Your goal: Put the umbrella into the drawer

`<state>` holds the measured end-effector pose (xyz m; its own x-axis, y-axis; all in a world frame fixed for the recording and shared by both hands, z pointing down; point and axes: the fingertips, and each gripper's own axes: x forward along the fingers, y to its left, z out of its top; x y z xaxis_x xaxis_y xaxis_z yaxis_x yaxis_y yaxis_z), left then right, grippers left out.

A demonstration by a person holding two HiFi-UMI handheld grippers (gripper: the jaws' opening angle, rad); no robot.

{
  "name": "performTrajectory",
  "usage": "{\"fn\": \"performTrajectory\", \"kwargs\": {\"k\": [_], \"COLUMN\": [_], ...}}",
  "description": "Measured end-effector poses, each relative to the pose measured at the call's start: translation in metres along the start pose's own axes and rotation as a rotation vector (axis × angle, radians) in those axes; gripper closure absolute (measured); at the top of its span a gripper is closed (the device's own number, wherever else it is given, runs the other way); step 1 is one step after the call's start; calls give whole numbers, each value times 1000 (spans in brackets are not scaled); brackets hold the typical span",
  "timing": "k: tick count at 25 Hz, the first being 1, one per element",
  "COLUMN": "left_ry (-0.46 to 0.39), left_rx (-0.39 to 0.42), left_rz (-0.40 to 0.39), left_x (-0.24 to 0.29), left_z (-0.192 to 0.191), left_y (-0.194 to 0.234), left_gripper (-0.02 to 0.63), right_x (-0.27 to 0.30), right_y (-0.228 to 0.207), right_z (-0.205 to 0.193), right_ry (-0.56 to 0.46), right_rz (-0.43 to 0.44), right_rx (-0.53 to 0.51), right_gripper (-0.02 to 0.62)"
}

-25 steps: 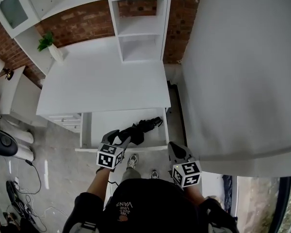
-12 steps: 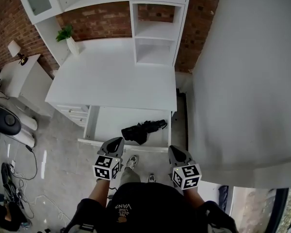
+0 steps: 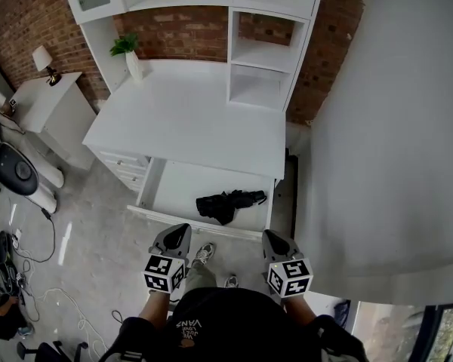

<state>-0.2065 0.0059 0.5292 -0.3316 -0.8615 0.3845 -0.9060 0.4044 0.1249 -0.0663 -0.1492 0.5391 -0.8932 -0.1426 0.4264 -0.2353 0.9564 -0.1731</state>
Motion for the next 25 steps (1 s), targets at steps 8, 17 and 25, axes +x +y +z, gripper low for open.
{"fn": "performTrajectory", "kwargs": {"k": [8,17,25], "left_ry": [-9,-8,-24], "left_rx": [-28,-42,-46], "left_rz": [50,98,108], "left_x": [-34,-60,-67], "left_z": [-19,-36,-33], "left_y": [-6,-6,-10], "left_gripper": [600,600,600], "right_x": [-4,-8,-9], "right_y": [20,31,31], "right_z": [-13,-23,-23], "right_ry": [33,47,45], "right_rz": [55,77,77], "right_rx": [-41,-71,-87], "right_gripper": [597,597,597]}}
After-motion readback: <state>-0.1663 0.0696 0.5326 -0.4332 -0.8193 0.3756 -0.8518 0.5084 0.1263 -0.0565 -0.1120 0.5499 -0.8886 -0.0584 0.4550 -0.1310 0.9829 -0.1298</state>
